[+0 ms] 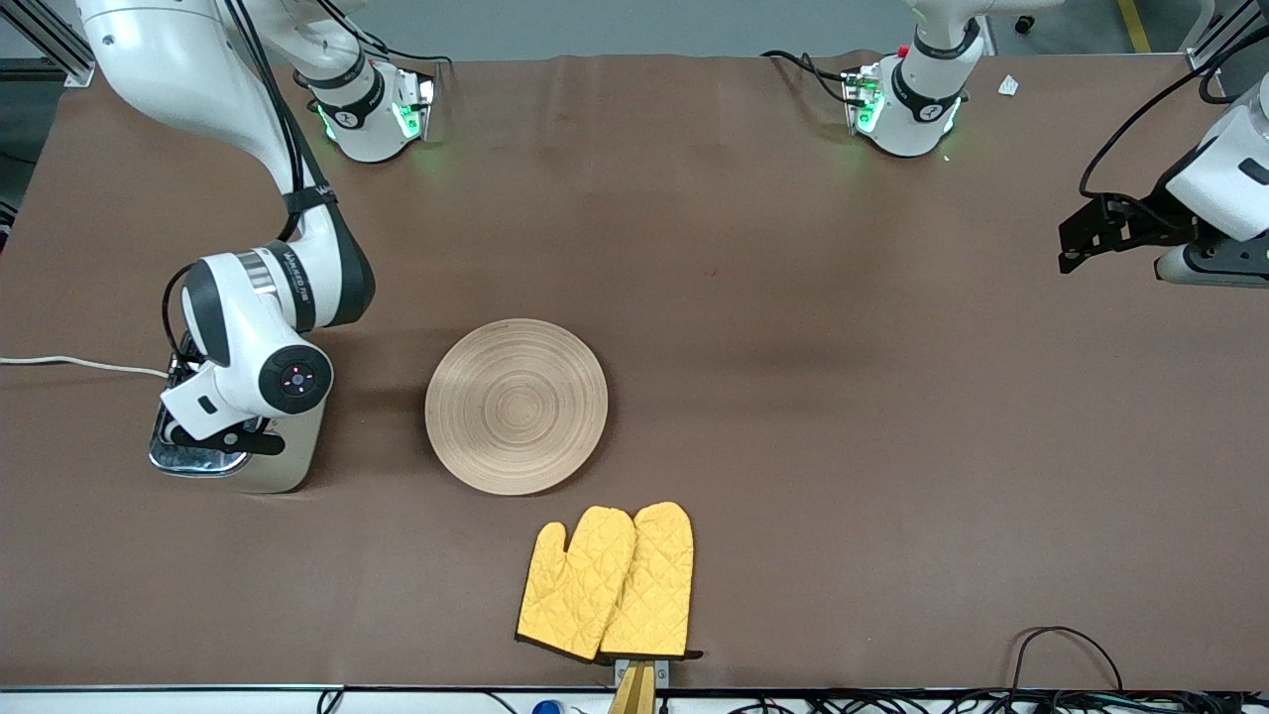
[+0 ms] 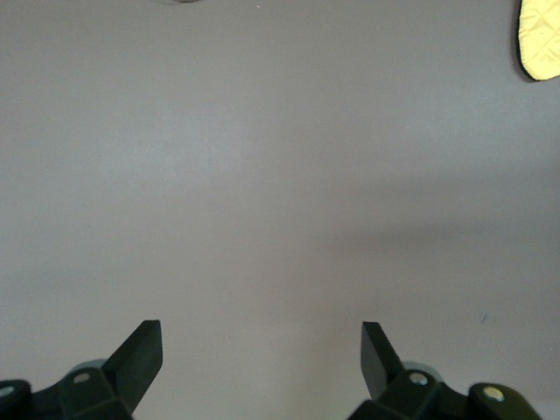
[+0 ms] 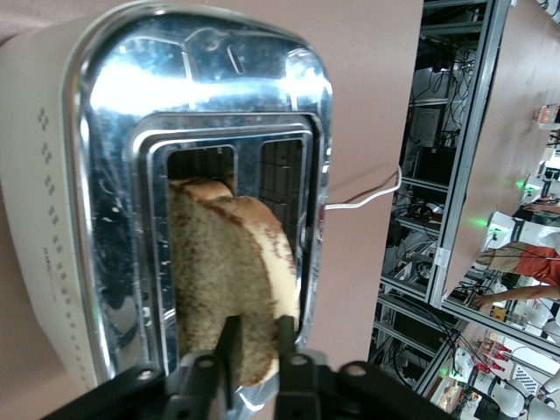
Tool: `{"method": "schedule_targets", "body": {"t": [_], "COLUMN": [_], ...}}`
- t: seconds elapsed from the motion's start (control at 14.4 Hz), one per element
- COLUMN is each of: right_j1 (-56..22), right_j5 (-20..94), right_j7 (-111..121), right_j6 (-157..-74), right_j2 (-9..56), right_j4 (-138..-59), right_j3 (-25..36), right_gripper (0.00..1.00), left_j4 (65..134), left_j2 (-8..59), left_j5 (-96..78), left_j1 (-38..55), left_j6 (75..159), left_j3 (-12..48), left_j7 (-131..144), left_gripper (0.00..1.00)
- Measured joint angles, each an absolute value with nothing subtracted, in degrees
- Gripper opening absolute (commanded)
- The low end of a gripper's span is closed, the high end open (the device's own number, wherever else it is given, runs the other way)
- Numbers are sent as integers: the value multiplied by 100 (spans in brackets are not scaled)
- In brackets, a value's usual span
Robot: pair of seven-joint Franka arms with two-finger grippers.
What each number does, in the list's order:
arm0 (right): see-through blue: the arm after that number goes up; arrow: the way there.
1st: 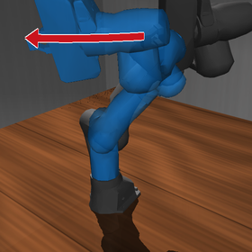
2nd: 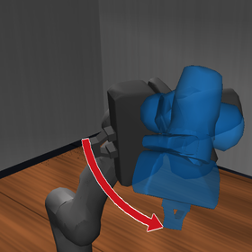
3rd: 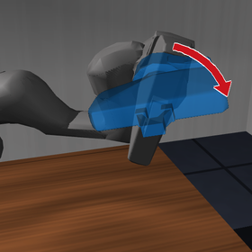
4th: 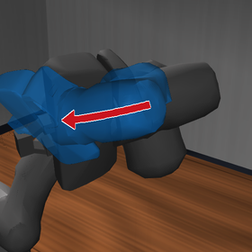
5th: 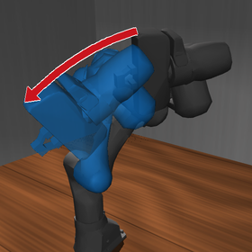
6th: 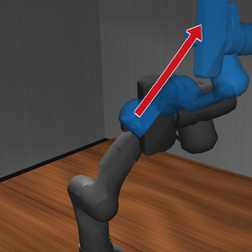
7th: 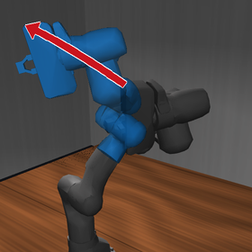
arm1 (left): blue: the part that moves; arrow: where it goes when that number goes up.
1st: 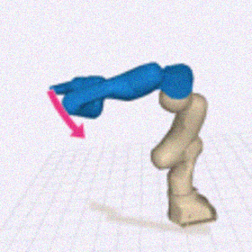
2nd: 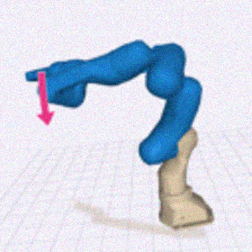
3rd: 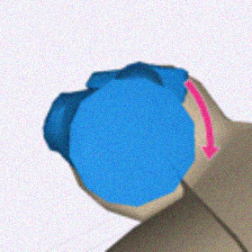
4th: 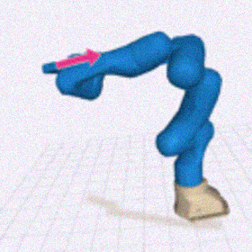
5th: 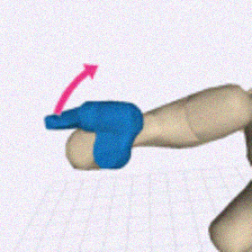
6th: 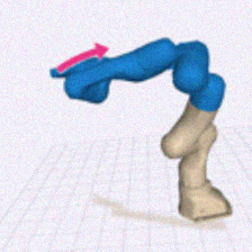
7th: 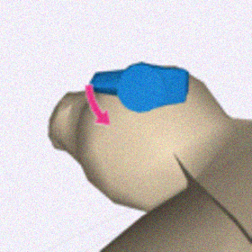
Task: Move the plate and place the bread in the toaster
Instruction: 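Lower the bread into the toaster slot with the right gripper, then open the right gripper and raise it away from the toaster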
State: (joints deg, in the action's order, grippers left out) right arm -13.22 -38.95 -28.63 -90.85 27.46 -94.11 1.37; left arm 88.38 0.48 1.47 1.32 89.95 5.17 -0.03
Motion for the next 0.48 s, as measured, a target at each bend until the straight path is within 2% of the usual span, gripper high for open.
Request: {"method": "schedule_targets", "body": {"t": [0.28,0.48], "right_j1": [-1334,-1356], "right_j5": [-3219,-2506], "right_j7": [-2861,-2858], "right_j6": [-9056,-8495], "right_j2": [2757,2721], "right_j4": [-9103,-8525], "right_j3": [118,97], "right_gripper": [100,100], "left_j4": [8838,8838], "left_j2": [48,48], "left_j5": [147,147], "left_j1": [134,135], "left_j6": [8994,8994], "left_j3": [516,516], "left_j7": [-3,-5], "left_gripper": [100,100]}}
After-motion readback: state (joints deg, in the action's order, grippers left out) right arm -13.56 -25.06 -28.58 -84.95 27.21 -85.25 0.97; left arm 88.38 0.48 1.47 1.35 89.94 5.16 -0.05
